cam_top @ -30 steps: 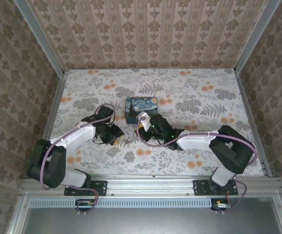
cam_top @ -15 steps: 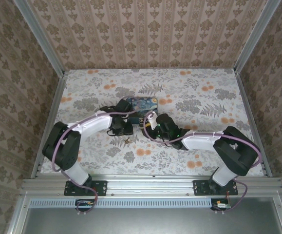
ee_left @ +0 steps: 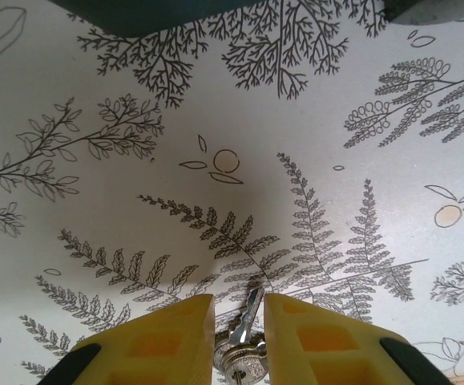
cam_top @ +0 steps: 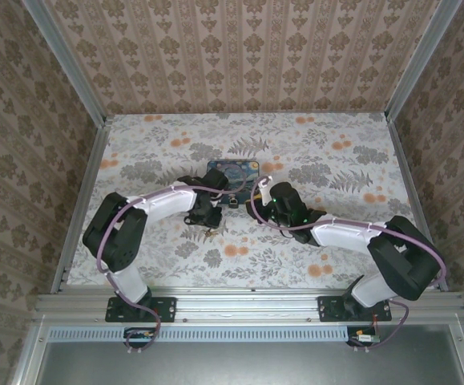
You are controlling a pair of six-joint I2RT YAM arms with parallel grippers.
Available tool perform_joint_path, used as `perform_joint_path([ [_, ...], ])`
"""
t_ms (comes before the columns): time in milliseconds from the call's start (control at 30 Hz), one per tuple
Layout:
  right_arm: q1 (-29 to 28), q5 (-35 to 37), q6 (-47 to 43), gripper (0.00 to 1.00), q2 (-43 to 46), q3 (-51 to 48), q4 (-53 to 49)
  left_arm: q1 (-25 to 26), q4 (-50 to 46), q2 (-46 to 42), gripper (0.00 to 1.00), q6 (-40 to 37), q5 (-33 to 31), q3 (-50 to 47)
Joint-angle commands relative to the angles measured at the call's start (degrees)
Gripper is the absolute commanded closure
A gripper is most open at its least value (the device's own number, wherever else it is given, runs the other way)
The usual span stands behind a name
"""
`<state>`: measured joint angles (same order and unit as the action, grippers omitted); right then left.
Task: Unlock the padlock with the key
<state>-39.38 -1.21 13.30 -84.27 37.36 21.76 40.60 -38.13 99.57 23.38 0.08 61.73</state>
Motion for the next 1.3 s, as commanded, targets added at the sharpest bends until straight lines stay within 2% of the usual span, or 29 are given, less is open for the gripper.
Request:
perform_joint_path([
  [0, 0.1, 1.5, 0.5, 0.75, 2.0, -0.7, -1.6, 1.3, -0.4, 2.0, 0.77, -1.6, -0.7, 0.0],
  [300, 0.2, 1.5, 0.3, 0.75, 3.8, -0.7, -2.8, 2.8, -0.5, 4.7, 0.82, -0.5, -3.1, -0.7],
  [633, 0.2, 1.5, -0.1, 0.75, 4.1, -0.4, -3.5, 3.6, -3.3, -5.6, 0.73, 0.4, -6.9, 2.6],
  [767, 0.2, 1.4, 0.2, 0.75, 4.1, -0.7, -3.5, 4.3, -3.4, -8.9, 0.71, 1.3, -8.1, 0.7],
  [1033, 0.2, 1.5, 0.0, 0.74, 6.5, -0.6, -4.5, 6.3, 0.5, -7.0, 0.72, 2.8, -6.9, -3.8],
  [1133, 0.2, 1.9, -0.5, 0.74, 7.1, -0.5, -5.4, 9.3, 0.3, -7.4, 0.72, -0.8, -8.0, -3.6],
  [1267, 0.3, 2.7, -0.6, 0.74, 7.6, -0.6, -5.6, 13.6, -4.7, -6.5, 0.72, -12.2, -7.6, -0.3],
])
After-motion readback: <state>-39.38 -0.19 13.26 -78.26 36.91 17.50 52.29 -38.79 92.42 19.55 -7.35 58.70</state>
